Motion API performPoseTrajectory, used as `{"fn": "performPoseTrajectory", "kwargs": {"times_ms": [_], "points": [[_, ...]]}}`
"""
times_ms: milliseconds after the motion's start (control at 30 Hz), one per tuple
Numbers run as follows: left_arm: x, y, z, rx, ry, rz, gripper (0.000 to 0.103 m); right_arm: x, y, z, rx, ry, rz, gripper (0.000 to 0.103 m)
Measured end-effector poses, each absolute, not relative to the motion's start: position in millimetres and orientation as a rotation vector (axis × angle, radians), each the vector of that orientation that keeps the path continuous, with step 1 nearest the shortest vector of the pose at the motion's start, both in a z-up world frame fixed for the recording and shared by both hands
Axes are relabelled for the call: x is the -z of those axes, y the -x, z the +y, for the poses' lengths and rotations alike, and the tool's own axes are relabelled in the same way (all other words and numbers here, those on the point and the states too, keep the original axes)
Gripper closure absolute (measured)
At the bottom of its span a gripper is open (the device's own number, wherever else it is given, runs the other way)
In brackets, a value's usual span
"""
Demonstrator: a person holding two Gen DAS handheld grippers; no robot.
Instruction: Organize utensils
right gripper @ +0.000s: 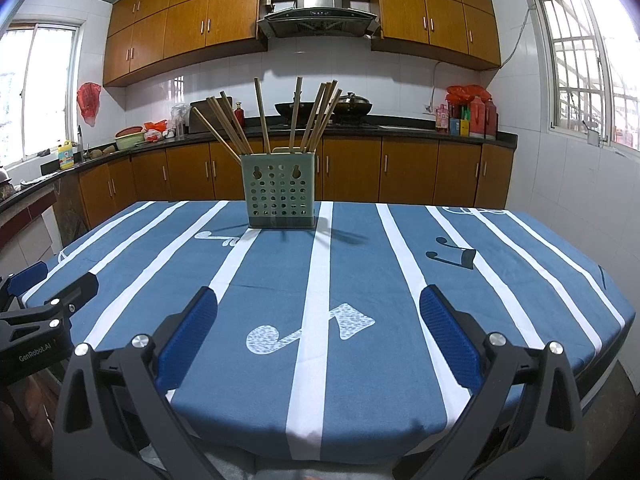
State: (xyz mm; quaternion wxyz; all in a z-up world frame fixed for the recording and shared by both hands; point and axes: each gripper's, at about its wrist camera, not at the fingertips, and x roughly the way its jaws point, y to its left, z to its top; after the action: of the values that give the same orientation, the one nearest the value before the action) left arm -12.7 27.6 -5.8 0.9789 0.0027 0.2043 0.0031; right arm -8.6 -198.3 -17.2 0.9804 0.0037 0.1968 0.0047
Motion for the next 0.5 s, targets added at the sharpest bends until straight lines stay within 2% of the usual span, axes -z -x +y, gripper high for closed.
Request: {"fn": "performPoseTrajectory", "kwargs": {"times_ms": [500], "points": [[13.4, 15.2, 25.3, -0.008, -0.004, 0.419, 0.002, 17.8, 8.3, -198.1, -0.011, -0.007, 0.398, 0.004]]}}
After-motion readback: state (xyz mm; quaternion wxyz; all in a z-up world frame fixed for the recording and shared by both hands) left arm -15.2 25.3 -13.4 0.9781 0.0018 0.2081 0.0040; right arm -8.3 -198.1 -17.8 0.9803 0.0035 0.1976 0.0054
